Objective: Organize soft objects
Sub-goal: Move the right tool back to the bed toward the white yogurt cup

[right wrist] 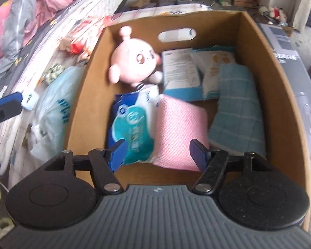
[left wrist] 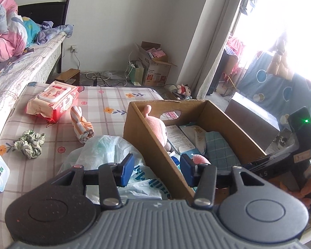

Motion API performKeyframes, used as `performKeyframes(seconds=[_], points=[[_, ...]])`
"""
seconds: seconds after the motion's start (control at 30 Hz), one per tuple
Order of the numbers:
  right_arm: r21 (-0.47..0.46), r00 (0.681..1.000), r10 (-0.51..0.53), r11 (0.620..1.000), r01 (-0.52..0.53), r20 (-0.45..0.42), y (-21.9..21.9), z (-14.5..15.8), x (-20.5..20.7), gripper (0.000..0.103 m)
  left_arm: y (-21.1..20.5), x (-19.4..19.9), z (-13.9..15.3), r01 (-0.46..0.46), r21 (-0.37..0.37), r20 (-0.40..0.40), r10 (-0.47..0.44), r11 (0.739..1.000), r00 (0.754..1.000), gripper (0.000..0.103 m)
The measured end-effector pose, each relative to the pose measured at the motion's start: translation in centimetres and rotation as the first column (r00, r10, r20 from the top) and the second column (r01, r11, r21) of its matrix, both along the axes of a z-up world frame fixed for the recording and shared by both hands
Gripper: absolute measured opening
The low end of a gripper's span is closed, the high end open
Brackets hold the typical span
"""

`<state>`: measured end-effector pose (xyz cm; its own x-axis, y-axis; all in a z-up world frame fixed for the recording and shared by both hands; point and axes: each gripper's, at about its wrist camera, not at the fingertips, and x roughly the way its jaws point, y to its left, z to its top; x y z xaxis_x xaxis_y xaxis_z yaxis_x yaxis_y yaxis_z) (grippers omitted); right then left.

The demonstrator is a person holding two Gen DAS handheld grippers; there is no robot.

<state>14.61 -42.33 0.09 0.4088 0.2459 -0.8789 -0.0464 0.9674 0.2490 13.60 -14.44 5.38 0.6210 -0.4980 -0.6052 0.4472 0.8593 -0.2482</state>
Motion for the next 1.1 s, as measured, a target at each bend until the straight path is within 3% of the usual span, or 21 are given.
performKeyframes(seconds=[0.27,0.47,0.63,0.77,1.1], points=[[-0.067,0.997,-0.058,0.996,0.054,-0.049,0.4,-3.6,1.3,0.065,1.2,-1.1,-0.4,0.01,0.024,-0.012,-0.01,1.0,1.0,0.062],[-0.024,0.994,-0.107,0.994,0.106,-0.019,-0.9,-3.8,0.9,0.065,2.4,-2.3,-0.6,0.0,0.08,0.014,-0.002,0.997,1.0,0.075],[-0.01,0.994,-0.102,0.995,0.102,0.025,-0.6,-2.7,0.4,0.065,4.3,-3.5,-1.0,-0.015,0.109,0.014,0.014,0.994,1.0,0.076],[0.1,0.995,-0.079,0.992,0.073,0.058,-0.4,-1.6,0.1,0.065,6.2,-4.4,-1.7,-0.051,0.124,0.003,0.051,0.991,0.999,0.078],[0.107,0.988,-0.151,0.982,0.154,-0.033,-1.2,-4.6,1.8,0.065,9.6,-5.5,-2.8,-0.12,0.129,-0.034,0.125,0.984,0.992,0.081]])
